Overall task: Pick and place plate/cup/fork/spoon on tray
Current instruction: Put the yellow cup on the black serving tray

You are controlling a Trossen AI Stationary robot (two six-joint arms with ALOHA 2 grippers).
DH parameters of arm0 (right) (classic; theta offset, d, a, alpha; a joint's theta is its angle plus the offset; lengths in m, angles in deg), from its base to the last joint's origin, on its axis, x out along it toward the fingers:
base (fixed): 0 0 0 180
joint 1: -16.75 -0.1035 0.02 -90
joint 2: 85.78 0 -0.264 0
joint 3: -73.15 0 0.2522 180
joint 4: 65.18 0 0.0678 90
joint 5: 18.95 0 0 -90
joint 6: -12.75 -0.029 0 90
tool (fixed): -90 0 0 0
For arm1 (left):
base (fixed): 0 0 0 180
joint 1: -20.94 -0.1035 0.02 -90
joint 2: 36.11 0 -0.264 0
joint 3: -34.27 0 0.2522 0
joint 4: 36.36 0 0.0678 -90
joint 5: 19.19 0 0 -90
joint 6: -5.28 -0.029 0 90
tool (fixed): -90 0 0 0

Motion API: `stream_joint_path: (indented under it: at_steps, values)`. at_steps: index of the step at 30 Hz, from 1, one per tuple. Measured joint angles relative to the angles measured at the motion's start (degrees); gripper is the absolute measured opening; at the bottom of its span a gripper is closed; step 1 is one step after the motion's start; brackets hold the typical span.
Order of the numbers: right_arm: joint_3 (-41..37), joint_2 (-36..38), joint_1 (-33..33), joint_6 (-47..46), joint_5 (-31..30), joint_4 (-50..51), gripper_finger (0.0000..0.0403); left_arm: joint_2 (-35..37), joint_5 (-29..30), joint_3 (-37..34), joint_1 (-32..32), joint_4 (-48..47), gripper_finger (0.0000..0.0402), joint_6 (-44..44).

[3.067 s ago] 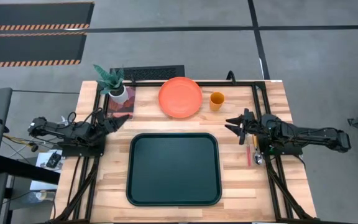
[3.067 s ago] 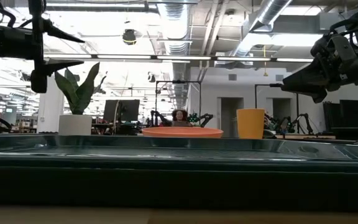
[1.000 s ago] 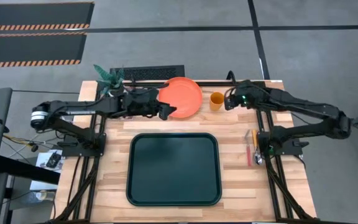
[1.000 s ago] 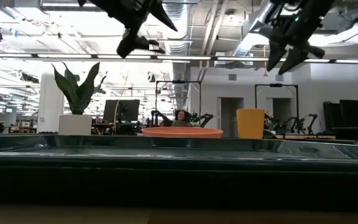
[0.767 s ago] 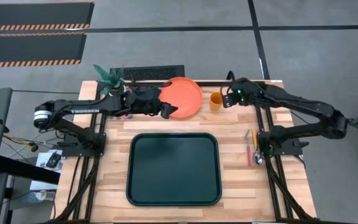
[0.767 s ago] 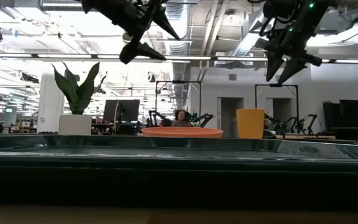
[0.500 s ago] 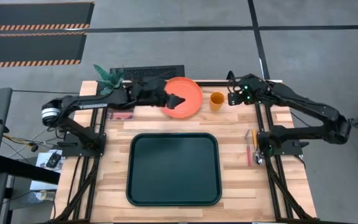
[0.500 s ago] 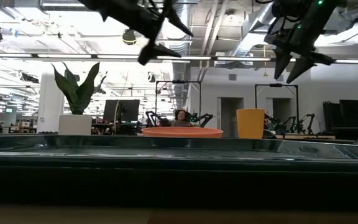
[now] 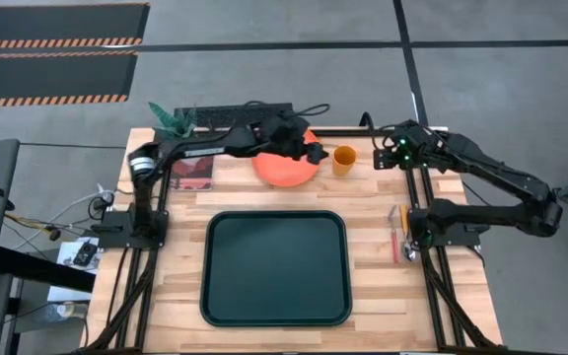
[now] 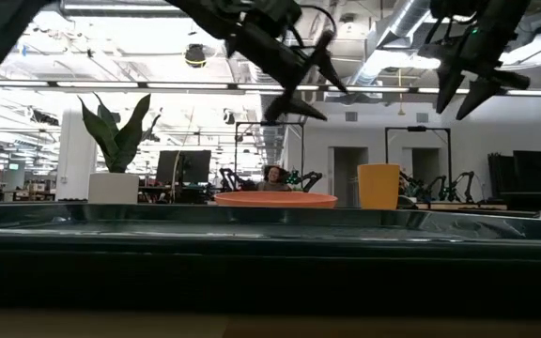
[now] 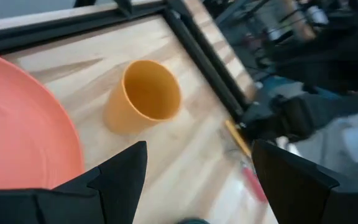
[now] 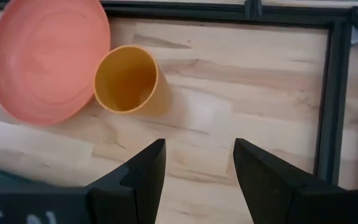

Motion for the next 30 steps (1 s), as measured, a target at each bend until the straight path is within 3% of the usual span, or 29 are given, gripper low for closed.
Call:
stream_joint_path:
  at_steps: [6, 15, 30]
  values:
    - [0.0, 5.4, -2.97, -5.33, 0.22, 4.13, 0.0214, -8.64, 4.17, 9.79, 0.05, -2.58, 0.0277, -0.11]
    - [0.0, 11.44, -8.69, -11.7, -3.46, 11.02, 0.0214, -19.05, 5.17, 21.48, 0.61, -7.07, 0.0277, 0.28]
    - [0.0, 15.62, -13.63, -14.72, -7.47, 12.97, 0.0214, -22.76, 12.13, 24.01, 1.31, -11.85, 0.0261, 0.29]
